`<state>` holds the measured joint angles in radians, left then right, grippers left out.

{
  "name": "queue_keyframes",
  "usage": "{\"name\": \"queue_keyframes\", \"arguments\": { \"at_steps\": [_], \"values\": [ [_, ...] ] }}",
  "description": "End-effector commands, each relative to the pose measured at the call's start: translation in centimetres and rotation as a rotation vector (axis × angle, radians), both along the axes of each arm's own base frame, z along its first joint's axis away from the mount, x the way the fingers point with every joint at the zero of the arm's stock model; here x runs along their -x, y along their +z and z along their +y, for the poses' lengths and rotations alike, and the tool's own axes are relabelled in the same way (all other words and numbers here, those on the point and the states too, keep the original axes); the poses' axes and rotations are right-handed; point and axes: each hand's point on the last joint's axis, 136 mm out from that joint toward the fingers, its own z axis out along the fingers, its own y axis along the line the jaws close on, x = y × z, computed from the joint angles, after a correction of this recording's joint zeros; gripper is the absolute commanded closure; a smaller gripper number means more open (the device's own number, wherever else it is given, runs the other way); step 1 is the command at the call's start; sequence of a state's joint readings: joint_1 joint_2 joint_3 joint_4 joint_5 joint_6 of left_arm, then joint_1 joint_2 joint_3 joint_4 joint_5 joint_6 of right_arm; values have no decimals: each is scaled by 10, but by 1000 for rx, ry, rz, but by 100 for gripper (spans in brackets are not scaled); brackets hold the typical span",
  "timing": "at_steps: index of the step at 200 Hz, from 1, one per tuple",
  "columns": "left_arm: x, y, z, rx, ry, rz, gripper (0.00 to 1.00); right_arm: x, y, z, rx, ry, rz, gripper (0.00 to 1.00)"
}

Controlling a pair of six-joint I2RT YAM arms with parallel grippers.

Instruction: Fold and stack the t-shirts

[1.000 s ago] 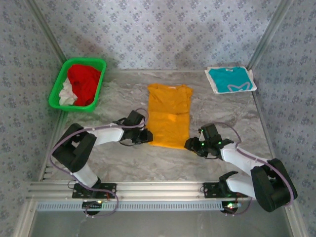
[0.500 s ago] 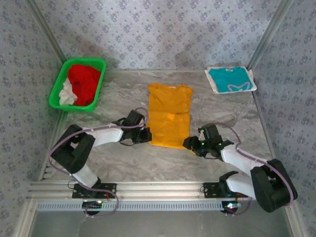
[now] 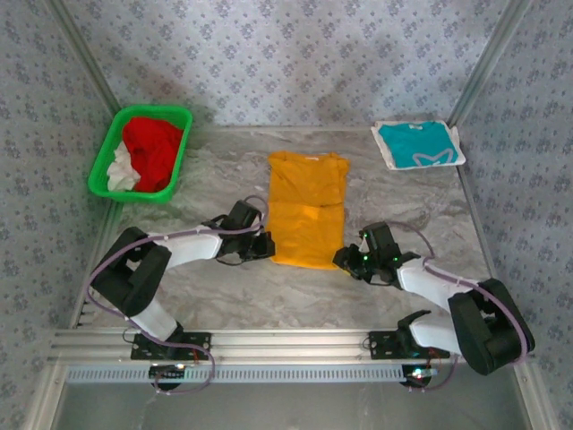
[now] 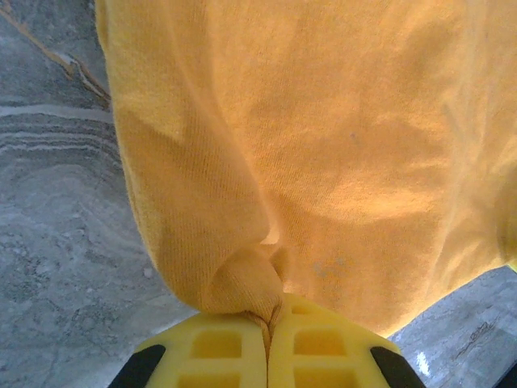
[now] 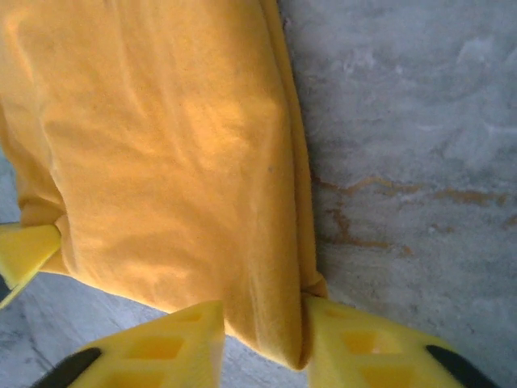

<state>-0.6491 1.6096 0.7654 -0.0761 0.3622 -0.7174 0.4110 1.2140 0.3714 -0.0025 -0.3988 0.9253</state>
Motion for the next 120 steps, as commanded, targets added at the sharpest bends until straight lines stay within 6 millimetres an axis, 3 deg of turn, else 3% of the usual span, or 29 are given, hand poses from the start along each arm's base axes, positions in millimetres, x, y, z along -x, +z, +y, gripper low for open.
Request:
{"name": "queue_keyframes", "arguments": {
  "at_steps": [1, 18, 72, 102, 120],
  "values": [
    [-2, 11, -3, 26, 0, -37, 100, -13, 9, 3, 9, -14, -38, 82],
    [-3, 14, -2, 30, 4, -49, 100, -17, 12, 2, 16, -17, -53, 100],
    [-7, 38, -1, 61, 23, -106, 100, -27, 43, 6, 23, 13, -123, 100],
    [-1, 51, 4, 81, 35, -139, 100, -19, 56, 1, 24, 8, -154, 100],
    [8, 48, 12, 58, 41, -163, 100, -9, 51, -5, 40, 4, -145, 100]
  ]
}}
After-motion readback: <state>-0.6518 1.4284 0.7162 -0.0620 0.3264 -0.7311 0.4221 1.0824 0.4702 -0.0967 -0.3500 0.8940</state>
